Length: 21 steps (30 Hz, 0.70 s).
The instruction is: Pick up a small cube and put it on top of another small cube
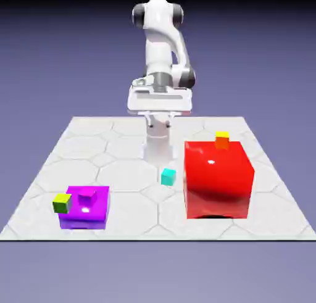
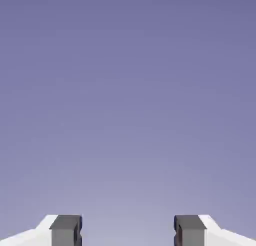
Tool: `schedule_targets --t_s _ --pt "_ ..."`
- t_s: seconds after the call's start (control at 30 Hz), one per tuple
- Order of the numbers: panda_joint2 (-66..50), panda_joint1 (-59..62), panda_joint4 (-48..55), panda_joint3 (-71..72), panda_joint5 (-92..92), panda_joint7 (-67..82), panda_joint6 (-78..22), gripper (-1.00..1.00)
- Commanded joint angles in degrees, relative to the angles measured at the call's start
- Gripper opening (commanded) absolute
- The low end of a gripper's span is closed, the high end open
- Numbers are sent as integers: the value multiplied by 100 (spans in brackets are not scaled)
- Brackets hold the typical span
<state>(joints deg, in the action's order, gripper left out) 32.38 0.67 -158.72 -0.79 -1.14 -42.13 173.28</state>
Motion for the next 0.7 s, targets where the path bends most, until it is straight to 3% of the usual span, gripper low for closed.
schedule_targets --t_s 0.0,0.67 --pt "-181 18 74 -148 139 46 -248 0" --pt "-4025 -702 -126 -2838 4209 805 -5231 0"
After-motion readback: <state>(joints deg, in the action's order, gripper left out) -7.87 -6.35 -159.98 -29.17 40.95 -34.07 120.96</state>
